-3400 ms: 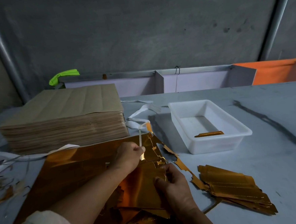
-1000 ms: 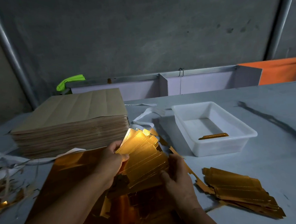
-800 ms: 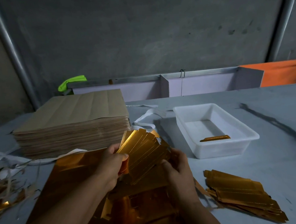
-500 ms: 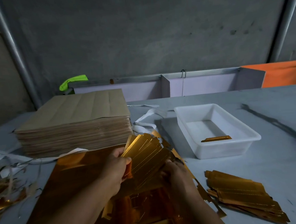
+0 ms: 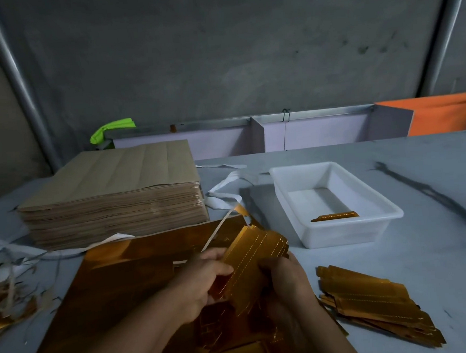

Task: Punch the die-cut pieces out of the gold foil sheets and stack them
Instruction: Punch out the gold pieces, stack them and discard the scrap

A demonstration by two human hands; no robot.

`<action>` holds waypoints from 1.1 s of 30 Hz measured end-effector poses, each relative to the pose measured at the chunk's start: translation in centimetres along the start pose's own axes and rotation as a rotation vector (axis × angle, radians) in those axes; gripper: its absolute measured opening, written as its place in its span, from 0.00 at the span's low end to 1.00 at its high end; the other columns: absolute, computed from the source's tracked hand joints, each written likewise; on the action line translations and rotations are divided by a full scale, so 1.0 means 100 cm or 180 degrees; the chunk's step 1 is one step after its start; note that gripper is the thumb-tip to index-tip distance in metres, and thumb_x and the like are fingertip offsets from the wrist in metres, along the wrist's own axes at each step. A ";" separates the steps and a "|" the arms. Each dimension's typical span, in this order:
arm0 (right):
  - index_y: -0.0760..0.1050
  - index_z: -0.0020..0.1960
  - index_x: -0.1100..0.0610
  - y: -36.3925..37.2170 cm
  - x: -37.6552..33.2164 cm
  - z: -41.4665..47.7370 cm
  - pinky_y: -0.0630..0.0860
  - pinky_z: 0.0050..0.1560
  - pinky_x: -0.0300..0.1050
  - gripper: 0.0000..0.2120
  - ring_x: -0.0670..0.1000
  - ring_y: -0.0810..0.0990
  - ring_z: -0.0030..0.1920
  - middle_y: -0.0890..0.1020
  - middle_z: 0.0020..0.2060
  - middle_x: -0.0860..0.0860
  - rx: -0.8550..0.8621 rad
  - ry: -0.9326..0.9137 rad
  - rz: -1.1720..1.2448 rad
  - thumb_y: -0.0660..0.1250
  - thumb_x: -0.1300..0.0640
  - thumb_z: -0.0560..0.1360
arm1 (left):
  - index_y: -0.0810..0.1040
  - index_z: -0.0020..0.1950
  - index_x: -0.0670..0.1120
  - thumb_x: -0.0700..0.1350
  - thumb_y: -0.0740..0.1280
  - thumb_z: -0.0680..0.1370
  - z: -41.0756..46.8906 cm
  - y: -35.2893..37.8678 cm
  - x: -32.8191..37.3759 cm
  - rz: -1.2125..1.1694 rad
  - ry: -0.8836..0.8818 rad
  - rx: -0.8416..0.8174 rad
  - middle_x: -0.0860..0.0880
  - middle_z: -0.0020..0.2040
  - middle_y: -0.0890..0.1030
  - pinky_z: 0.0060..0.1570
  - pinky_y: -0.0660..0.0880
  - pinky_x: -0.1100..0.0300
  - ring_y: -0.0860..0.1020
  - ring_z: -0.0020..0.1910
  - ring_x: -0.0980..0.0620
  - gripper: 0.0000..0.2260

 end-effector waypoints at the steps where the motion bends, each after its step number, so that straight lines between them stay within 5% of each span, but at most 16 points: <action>1: 0.74 0.50 0.52 -0.002 -0.001 0.000 0.79 0.35 0.53 0.14 0.61 0.82 0.43 0.84 0.40 0.59 0.0014 -0.0007 0.0010 0.60 0.70 0.77 | 0.76 0.64 0.49 0.37 0.67 0.77 0.001 0.000 -0.002 -0.0164 -0.0044 0.0026 0.42 0.56 0.82 0.45 0.81 0.51 0.82 0.53 0.43 0.17; 7: 0.67 0.62 0.51 -0.004 -0.009 0.000 0.77 0.53 0.66 0.14 0.63 0.78 0.52 0.79 0.50 0.54 0.0005 -0.0165 0.0296 0.64 0.62 0.80 | 0.75 0.62 0.42 0.44 0.70 0.68 -0.001 0.013 -0.021 -0.1801 -0.0338 -0.0135 0.37 0.52 0.84 0.41 0.80 0.49 0.84 0.48 0.39 0.22; 13: 0.74 0.61 0.56 -0.004 -0.006 0.001 0.79 0.54 0.65 0.11 0.64 0.81 0.54 0.83 0.53 0.60 -0.0051 -0.0192 0.0320 0.66 0.60 0.79 | 0.75 0.59 0.43 0.36 0.70 0.70 -0.003 0.015 -0.030 -0.1492 -0.0341 0.0133 0.38 0.51 0.84 0.35 0.81 0.52 0.85 0.45 0.41 0.18; 17: 0.78 0.60 0.60 -0.004 -0.007 -0.001 0.79 0.49 0.57 0.23 0.64 0.82 0.53 0.85 0.51 0.62 -0.0115 -0.0200 0.0568 0.66 0.44 0.74 | 0.75 0.60 0.42 0.35 0.67 0.74 -0.004 0.013 -0.026 -0.1440 -0.0286 0.0107 0.36 0.54 0.81 0.36 0.80 0.52 0.84 0.45 0.40 0.15; 21: 0.77 0.60 0.59 -0.017 -0.015 0.002 0.75 0.56 0.59 0.27 0.62 0.80 0.56 0.84 0.54 0.59 0.0076 -0.0334 0.0791 0.61 0.37 0.77 | 0.74 0.60 0.43 0.37 0.68 0.67 -0.006 0.006 -0.020 -0.1346 -0.0242 0.0202 0.37 0.55 0.80 0.44 0.80 0.47 0.81 0.51 0.38 0.21; 24: 0.81 0.58 0.54 -0.022 -0.020 0.001 0.74 0.61 0.65 0.22 0.62 0.79 0.58 0.83 0.54 0.59 0.0178 -0.0328 0.0836 0.60 0.39 0.79 | 0.74 0.59 0.42 0.37 0.68 0.64 -0.006 -0.006 -0.016 -0.1420 -0.0237 0.0402 0.37 0.55 0.79 0.45 0.79 0.46 0.80 0.53 0.38 0.23; 27: 0.81 0.54 0.58 -0.018 -0.016 -0.001 0.79 0.50 0.58 0.14 0.61 0.81 0.51 0.84 0.47 0.59 0.0210 -0.0152 0.0461 0.63 0.49 0.80 | 0.74 0.57 0.42 0.36 0.69 0.66 -0.009 -0.012 -0.014 -0.1439 -0.0266 0.0617 0.38 0.53 0.78 0.36 0.74 0.49 0.78 0.49 0.39 0.20; 29: 0.78 0.51 0.58 -0.013 -0.011 -0.002 0.79 0.53 0.64 0.09 0.64 0.82 0.48 0.83 0.43 0.60 0.0170 -0.0010 0.0215 0.64 0.53 0.78 | 0.74 0.55 0.43 0.37 0.71 0.61 -0.010 -0.011 -0.013 -0.1463 -0.0299 0.0669 0.38 0.52 0.78 0.36 0.74 0.49 0.78 0.49 0.39 0.23; 33: 0.75 0.52 0.56 -0.007 -0.004 -0.003 0.77 0.55 0.69 0.09 0.67 0.82 0.49 0.83 0.47 0.63 0.0073 0.0084 0.0105 0.64 0.52 0.77 | 0.73 0.56 0.43 0.37 0.72 0.59 -0.011 -0.007 -0.012 -0.1453 -0.0337 0.0689 0.37 0.53 0.78 0.37 0.76 0.49 0.78 0.50 0.37 0.26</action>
Point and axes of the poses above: each hand's wrist, its own z-axis towards the middle knuckle, its own y-axis out of the palm, x = y × z, the point moved 10 cm from there along z, towards the middle knuckle
